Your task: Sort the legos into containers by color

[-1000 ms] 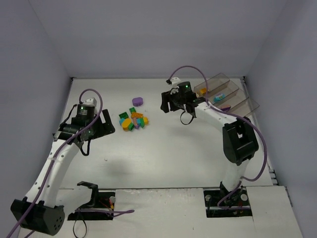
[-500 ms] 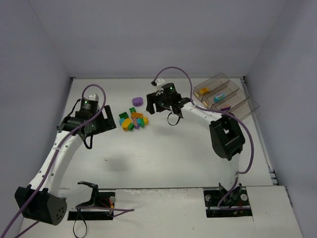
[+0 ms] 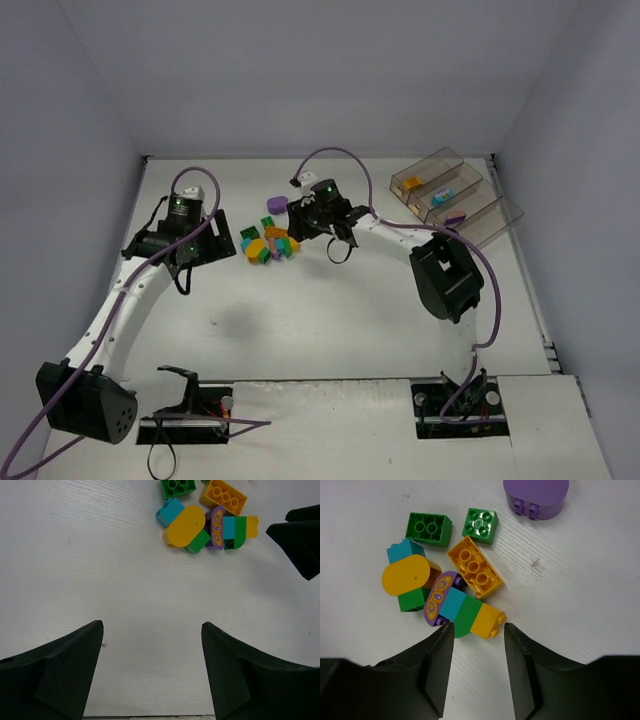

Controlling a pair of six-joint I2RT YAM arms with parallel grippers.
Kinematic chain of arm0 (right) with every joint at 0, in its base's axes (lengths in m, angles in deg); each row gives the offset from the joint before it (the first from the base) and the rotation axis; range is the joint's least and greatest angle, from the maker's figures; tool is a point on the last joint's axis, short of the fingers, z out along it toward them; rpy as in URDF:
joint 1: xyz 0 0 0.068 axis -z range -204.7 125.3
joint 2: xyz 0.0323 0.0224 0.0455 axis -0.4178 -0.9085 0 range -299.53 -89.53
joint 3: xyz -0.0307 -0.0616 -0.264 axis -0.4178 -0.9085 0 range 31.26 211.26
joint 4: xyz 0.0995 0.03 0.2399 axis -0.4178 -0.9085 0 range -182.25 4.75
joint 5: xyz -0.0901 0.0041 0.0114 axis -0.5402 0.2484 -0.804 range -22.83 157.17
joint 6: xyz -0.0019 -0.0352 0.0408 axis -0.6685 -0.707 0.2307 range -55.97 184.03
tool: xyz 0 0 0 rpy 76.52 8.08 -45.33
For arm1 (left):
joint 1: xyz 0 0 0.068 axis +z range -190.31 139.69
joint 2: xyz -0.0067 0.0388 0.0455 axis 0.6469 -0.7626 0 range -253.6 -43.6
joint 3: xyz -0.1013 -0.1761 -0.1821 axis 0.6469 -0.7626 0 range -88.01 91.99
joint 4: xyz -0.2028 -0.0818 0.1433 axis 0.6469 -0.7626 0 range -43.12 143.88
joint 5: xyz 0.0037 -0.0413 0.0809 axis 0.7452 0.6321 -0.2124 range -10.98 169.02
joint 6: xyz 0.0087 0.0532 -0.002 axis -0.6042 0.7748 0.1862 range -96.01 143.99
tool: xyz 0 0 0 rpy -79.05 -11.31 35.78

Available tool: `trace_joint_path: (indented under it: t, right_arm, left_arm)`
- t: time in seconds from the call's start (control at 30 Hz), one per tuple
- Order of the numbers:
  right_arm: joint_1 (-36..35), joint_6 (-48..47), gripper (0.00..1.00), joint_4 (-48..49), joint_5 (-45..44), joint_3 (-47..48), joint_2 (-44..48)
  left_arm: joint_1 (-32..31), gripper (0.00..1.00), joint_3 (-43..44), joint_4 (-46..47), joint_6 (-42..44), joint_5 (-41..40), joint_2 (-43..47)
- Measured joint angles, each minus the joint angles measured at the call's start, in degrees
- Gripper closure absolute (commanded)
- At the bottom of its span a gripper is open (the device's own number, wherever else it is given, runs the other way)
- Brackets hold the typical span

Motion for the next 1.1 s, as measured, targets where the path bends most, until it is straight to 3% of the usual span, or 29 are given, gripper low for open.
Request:
trace_joint_path:
  t: [0.27,0.43,0.47,0.6,0.8,1.1]
  right_arm:
    - [0.02,0.63,0.53,0.39,-3.54,-10.86,7.10]
    - [0.02,1.66,0.46,-0.13,-6.05,-22.03,19.78]
    - [0.02,1.95,0.39,-0.31,-6.58,-23.93,22.56]
    - [0.04,3.74,0.31,-0.61,-9.18,-30.05,33.38]
    - [0.33,6.27,0.30,-2.10,-12.55,-37.29,45.44]
    - [0.39,7.48,0.29,-5.01,-14.71,-41.40,50.86]
  left_arm:
    - [0.00,0.24,5.51,2.36,-1.53,-0.59,-13.25]
    - [-0.20,0.19,12.76,3.63,-4.57,-2.95,-24.72]
    - [-0.31,0.19,14.49,3.76,-5.11,-3.39,-27.17]
    - [-0.72,0.19,20.48,3.98,-6.91,-5.14,-36.48]
    - [-1.03,0.27,26.16,3.67,-8.48,-6.60,-46.47]
    - [-1.11,0.37,33.68,3.37,-9.55,-7.45,-55.45]
